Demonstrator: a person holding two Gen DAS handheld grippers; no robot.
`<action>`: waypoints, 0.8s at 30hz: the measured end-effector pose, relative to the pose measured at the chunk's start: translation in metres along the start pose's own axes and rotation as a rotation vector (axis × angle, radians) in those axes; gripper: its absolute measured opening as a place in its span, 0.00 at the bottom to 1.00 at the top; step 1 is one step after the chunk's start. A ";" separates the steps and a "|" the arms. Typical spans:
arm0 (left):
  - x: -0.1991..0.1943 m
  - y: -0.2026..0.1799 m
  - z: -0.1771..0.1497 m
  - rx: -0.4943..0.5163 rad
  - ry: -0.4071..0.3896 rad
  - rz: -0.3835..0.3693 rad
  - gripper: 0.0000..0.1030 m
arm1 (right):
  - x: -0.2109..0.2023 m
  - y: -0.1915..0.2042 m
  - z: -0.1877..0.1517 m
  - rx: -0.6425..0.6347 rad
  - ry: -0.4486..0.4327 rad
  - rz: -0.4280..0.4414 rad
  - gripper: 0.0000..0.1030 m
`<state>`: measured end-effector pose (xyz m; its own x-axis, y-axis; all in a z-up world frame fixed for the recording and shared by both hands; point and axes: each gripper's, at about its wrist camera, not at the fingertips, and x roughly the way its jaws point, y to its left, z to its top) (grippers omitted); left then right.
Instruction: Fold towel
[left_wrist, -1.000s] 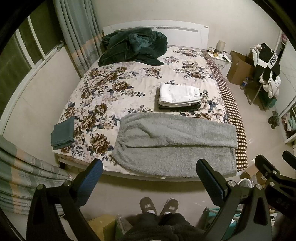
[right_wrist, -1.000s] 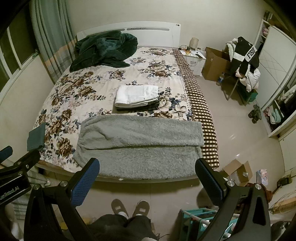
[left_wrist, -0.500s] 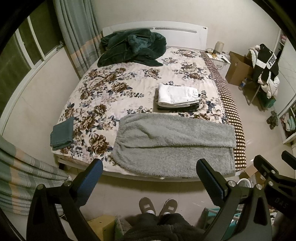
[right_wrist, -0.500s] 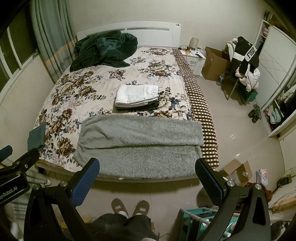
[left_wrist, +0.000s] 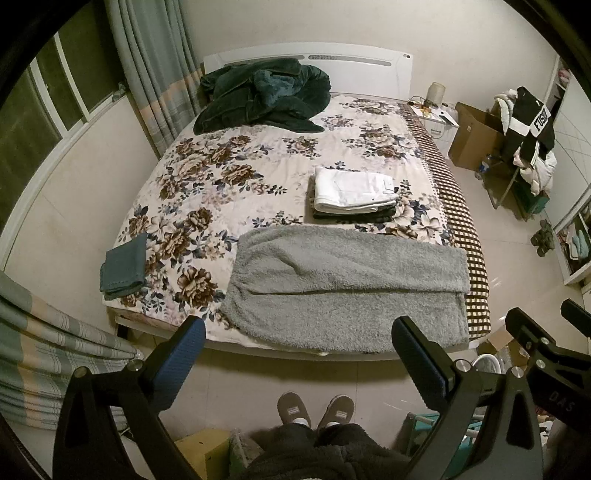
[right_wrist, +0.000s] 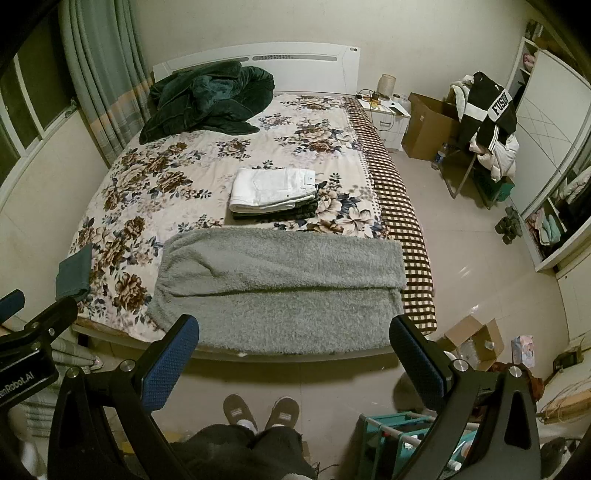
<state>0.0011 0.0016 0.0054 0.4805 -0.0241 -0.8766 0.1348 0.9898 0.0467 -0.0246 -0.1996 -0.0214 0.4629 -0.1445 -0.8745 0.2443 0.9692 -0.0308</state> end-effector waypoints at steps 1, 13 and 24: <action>0.000 0.000 0.000 0.001 0.000 0.000 1.00 | 0.000 0.000 0.000 -0.001 0.000 -0.001 1.00; 0.000 0.001 0.000 0.000 -0.003 -0.002 1.00 | -0.001 -0.001 0.000 0.000 -0.001 0.001 1.00; 0.000 0.002 -0.001 -0.002 -0.006 -0.002 1.00 | -0.002 0.000 -0.001 0.000 -0.002 0.002 1.00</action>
<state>0.0006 0.0036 0.0055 0.4858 -0.0273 -0.8737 0.1339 0.9900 0.0435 -0.0263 -0.1995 -0.0195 0.4651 -0.1432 -0.8736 0.2435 0.9695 -0.0292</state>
